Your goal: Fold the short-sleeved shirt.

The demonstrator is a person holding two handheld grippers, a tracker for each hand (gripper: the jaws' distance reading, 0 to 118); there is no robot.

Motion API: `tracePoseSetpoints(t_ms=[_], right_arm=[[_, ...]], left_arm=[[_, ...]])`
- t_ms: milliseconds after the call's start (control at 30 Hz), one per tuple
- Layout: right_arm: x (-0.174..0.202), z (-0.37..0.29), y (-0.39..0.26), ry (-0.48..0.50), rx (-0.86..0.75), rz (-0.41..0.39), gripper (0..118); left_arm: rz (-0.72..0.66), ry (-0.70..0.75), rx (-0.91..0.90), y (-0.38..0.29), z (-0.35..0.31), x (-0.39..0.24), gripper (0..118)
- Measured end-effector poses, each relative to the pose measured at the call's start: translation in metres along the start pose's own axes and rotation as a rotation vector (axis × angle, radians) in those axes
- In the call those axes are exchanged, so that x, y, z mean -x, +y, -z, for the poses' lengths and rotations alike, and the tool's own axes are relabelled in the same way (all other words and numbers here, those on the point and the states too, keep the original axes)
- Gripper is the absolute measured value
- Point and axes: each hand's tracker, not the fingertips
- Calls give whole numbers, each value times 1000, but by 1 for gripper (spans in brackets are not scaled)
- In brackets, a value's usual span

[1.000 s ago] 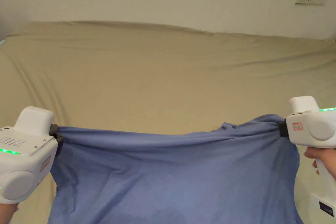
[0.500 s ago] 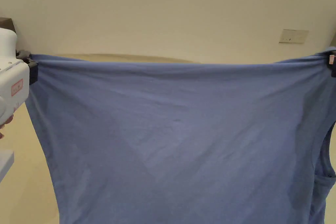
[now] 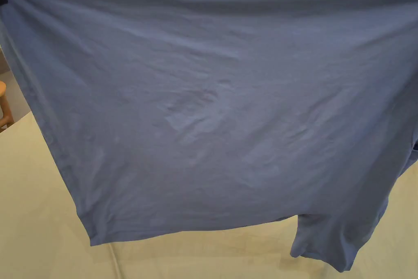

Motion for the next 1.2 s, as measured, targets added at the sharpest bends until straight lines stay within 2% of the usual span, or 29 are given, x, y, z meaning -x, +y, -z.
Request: tracePoseSetpoints(t_ms=[100, 300, 467, 633, 800, 1200], right_arm=[[-4, 15, 12, -10, -1, -1, 0], [-3, 63, 13, -61, 28, -67, 0], [0, 108, 2, -75, 63, -49, 0], [11, 162, -18, -122, 81, -103, 0], [17, 218, -37, -141, 105, -96, 0], [37, 322, -55, -181, 89, -144, 0]], left_arm=[[-8, 7, -14, 19, 23, -3, 2], [-14, 4, -2, 51, 77, -20, 2], [7, 15, 16, 60, 116, -42, 2], [65, 18, 36, 54, 163, -68, 2], [85, 17, 71, 39, 208, -91, 2], [80, 41, 111, 5, 313, -116, 2]])
